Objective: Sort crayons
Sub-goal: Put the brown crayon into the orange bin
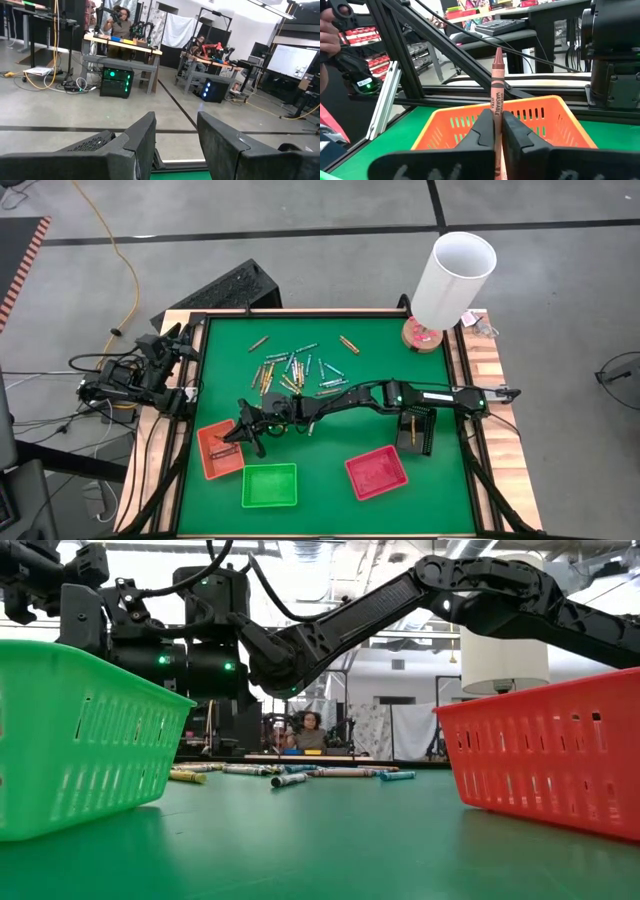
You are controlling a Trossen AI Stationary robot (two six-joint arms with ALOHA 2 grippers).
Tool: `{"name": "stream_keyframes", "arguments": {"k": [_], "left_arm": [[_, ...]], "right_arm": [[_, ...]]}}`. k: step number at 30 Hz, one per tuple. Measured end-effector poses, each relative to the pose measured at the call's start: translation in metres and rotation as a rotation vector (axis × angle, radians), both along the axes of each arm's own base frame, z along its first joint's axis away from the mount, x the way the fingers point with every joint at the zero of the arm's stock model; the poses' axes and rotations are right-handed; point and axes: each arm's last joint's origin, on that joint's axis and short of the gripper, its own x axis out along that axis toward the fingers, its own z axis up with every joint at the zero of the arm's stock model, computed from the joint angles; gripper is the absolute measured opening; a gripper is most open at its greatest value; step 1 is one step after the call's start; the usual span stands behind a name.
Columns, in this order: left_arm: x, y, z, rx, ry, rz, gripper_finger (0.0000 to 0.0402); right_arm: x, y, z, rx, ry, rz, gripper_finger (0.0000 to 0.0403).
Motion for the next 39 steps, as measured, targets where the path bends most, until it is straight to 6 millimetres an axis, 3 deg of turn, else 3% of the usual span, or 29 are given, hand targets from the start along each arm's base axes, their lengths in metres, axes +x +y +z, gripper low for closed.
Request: {"name": "stream_keyframes", "arguments": {"k": [35,39], "left_arm": [[0.000,0.000,0.000,0.004,0.003,-0.001,0.0135],[0.000,0.000,0.000,0.006,0.007,-0.001,0.0135]], "right_arm": [[0.001,-0.002,-0.005,-0.047,0.036,-0.061,0.0063],[0.001,-0.012,0.010,-0.044,0.041,-0.090,0.0063]]}}
